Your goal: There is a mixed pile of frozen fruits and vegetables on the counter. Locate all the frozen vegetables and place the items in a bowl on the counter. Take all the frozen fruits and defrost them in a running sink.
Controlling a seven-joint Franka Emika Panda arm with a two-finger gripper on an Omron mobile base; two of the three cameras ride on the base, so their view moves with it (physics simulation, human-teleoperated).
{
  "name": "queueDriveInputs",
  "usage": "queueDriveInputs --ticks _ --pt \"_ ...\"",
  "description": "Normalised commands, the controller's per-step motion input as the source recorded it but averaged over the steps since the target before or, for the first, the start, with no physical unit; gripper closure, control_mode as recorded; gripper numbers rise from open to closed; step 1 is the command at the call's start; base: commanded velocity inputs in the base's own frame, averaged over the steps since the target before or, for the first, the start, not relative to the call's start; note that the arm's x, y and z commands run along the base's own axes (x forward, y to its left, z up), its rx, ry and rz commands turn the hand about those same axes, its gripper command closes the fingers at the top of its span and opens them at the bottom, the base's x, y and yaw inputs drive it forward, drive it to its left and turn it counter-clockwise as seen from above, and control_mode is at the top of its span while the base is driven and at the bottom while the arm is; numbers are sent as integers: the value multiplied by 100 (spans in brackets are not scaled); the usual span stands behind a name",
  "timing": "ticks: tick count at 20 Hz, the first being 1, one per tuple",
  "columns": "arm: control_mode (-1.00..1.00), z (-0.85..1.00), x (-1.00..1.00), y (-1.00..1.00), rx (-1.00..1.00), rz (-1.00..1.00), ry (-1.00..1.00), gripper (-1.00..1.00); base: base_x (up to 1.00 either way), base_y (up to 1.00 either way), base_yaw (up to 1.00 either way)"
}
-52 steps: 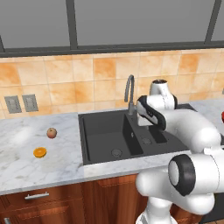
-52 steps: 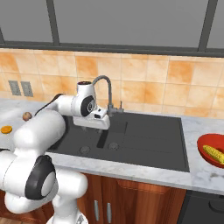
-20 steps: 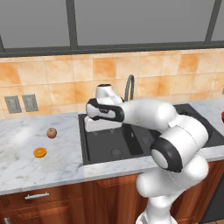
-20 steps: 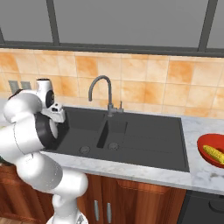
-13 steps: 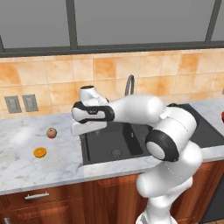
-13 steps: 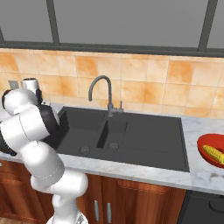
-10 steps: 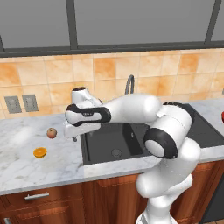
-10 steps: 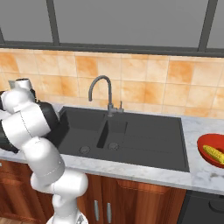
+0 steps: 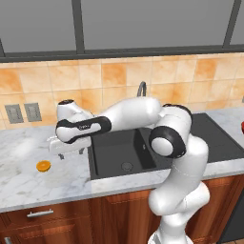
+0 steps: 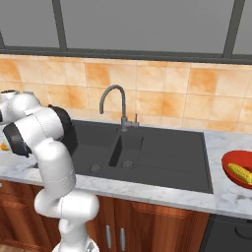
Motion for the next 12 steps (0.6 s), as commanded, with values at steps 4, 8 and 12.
queueDriveInputs --ticks 4,8,12 --pt "-100 -23 2 85 -5 -5 0 -100 0 0 0" --pt "-100 -16 6 89 -10 -7 1 -100 0 0 0" --pt "-100 -5 13 49 -6 -7 0 -100 0 0 0"
